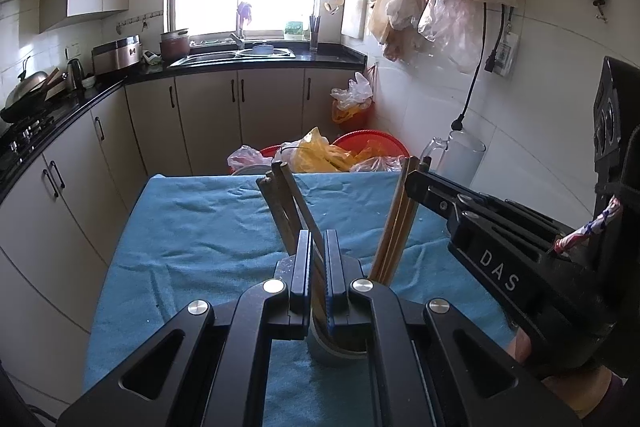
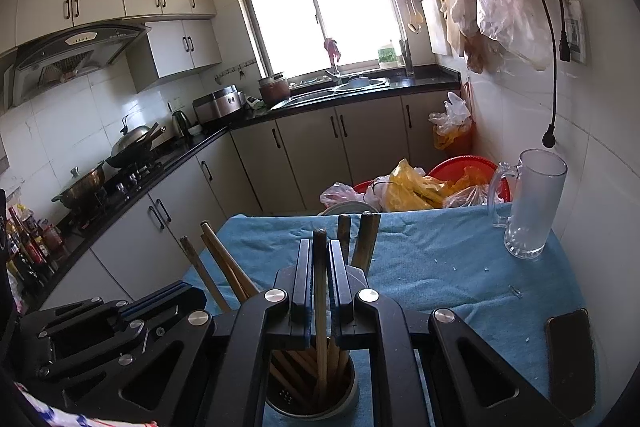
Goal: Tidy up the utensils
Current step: 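Lower both chopsticks into the holder, then open both grippers and pull them back from the holder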
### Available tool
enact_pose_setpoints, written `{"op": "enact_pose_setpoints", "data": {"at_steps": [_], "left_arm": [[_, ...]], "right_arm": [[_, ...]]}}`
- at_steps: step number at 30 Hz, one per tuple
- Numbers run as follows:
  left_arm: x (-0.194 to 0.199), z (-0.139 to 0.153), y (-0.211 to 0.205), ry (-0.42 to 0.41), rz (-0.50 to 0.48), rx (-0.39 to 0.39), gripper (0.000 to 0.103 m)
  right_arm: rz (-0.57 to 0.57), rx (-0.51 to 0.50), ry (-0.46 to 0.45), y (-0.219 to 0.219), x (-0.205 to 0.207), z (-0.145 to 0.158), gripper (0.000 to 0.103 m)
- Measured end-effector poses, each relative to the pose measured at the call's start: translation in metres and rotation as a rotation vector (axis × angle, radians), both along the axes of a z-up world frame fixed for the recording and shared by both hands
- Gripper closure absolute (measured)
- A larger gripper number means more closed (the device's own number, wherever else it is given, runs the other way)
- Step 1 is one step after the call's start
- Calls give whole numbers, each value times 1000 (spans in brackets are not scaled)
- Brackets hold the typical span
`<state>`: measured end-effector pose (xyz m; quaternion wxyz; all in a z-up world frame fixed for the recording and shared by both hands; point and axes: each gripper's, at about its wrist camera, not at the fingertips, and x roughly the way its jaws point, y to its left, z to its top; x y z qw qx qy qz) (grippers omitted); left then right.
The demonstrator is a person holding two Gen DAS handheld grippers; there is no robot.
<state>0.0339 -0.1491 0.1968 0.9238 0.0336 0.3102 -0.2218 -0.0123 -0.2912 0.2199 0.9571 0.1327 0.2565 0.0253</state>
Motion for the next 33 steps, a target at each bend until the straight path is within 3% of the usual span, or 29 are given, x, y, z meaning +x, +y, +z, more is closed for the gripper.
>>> {"op": "enact_pose_setpoints", "data": {"at_steps": [10, 12, 14, 23, 33], "left_arm": [[-4, 4, 11, 8, 30, -23, 93], [-8, 6, 16, 7, 43, -25, 85], [-11, 8, 21, 3, 56, -30, 69], [-40, 22, 46, -52, 101, -64, 39], [-71, 30, 67, -69, 136, -77, 34]], "right_arm": [[-6, 12, -3, -3, 2, 3, 92], [-9, 19, -5, -5, 1, 5, 86], [-12, 19, -11, -5, 0, 8, 81], [-28, 16, -49, -2, -17, 28, 68], [-26, -20, -88, 9, -51, 51, 61]]}}
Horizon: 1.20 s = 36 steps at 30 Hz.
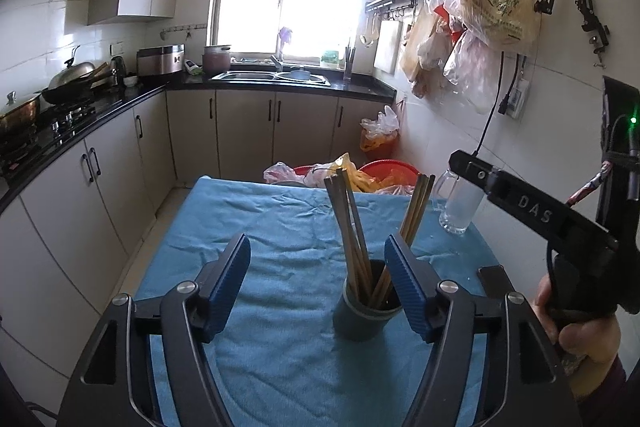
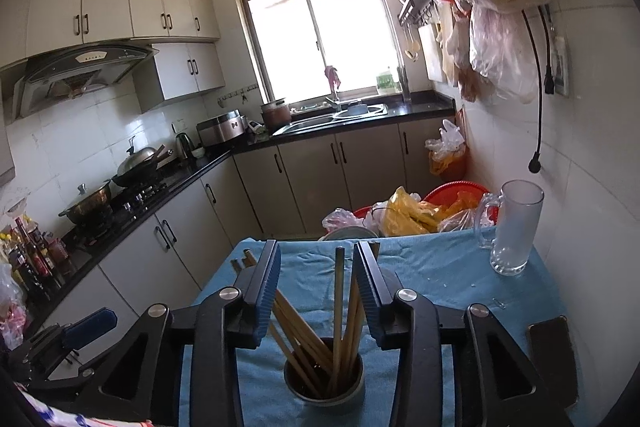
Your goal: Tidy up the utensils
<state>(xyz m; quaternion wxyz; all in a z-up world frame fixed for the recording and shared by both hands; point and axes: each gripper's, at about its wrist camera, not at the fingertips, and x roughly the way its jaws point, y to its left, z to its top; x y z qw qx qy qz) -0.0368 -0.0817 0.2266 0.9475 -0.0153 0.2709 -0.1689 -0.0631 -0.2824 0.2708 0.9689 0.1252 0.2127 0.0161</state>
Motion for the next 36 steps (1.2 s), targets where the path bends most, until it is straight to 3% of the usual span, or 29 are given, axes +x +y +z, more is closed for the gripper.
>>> {"op": "enact_pose_setpoints", "data": {"at_steps": [12, 18, 26, 36], "left_arm": [[-43, 1, 21, -14, 45, -2, 30], [-74, 5, 31, -75, 95, 11, 16], [-125, 15, 45, -214, 228, 52, 0], [-161, 22, 48, -231, 307, 74, 0]], "right_arm": [[-14, -42, 9, 5, -52, 4, 52], [-13, -49, 26, 8, -83, -4, 49], [-19, -80, 53, 23, -127, -27, 44], [-65, -71, 79, 21, -161, -38, 42]]}}
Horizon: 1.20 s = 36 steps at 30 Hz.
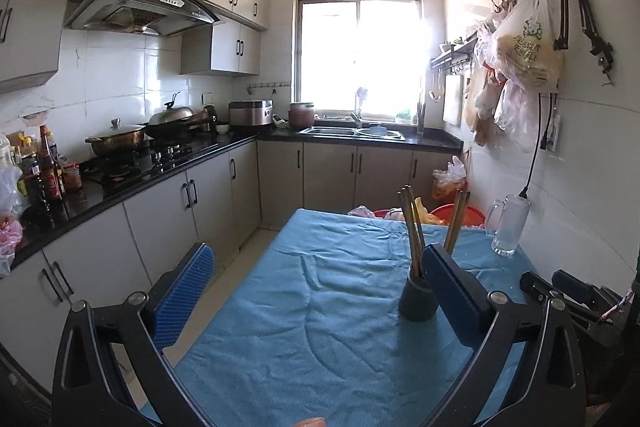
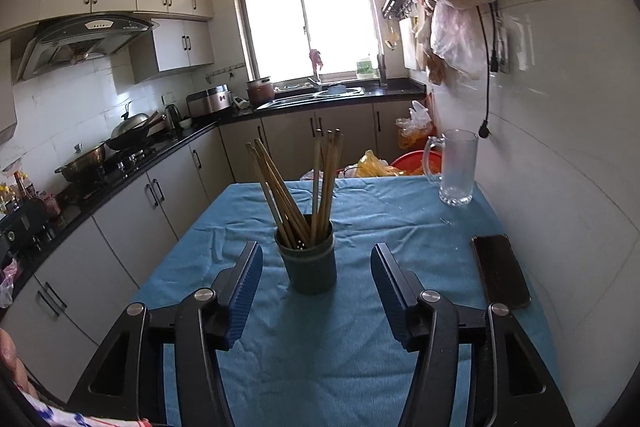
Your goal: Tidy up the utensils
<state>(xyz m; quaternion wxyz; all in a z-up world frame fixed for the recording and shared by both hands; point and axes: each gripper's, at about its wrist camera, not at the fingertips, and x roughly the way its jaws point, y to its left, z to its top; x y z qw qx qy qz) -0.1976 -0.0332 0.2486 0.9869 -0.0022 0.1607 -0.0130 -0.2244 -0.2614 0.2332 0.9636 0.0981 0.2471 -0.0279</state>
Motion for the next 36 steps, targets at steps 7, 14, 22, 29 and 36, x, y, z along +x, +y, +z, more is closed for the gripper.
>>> {"op": "enact_pose_setpoints", "data": {"at_steps": [7, 14, 22, 29, 36], "left_arm": [[-19, -2, -1, -3, -47, -25, 0], [-28, -5, -6, 13, -72, -14, 0], [-27, -11, -9, 40, -75, 1, 0], [-22, -18, -5, 69, -78, -36, 0], [-15, -23, -6, 95, -71, -35, 0]], "right_arm": [[-31, -31, 6, 6, -19, -3, 39], [-52, -54, 4, 11, -28, -4, 37], [-72, -101, 15, 14, -30, -10, 33], [-77, -118, 34, 15, -27, -16, 32], [-72, -129, 60, 21, -23, -24, 32]]}}
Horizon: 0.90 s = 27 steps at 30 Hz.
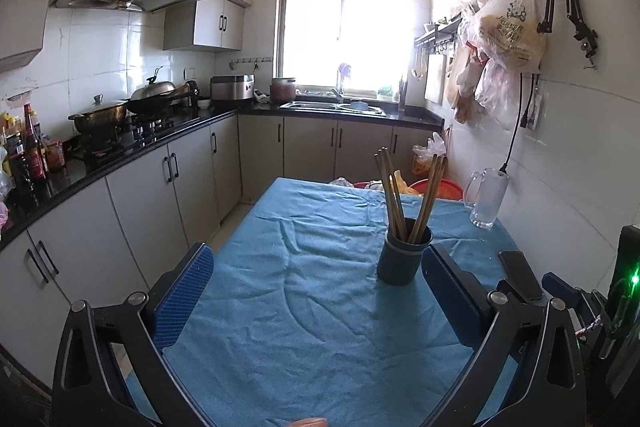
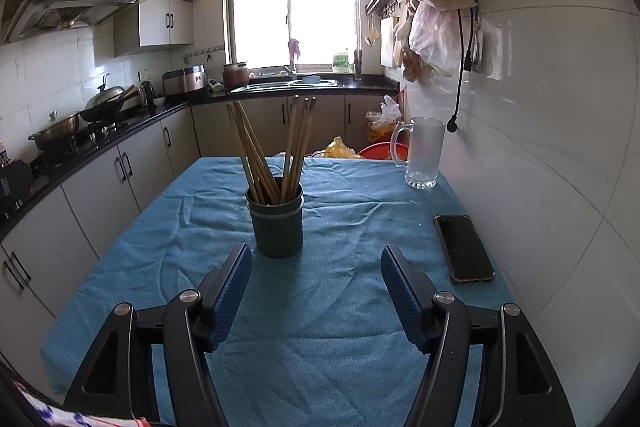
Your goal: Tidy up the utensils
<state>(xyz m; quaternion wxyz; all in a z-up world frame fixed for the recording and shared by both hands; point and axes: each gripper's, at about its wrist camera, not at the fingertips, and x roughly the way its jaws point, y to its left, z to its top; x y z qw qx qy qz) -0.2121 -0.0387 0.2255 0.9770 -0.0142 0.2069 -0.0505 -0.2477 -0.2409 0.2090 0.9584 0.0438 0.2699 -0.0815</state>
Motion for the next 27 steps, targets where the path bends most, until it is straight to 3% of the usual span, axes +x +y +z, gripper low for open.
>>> {"op": "enact_pose_setpoints", "data": {"at_steps": [27], "left_arm": [[28, -25, 4, 96, -17, -19, 0]], "right_arm": [[9, -43, 69, 9, 22, -25, 31]]}}
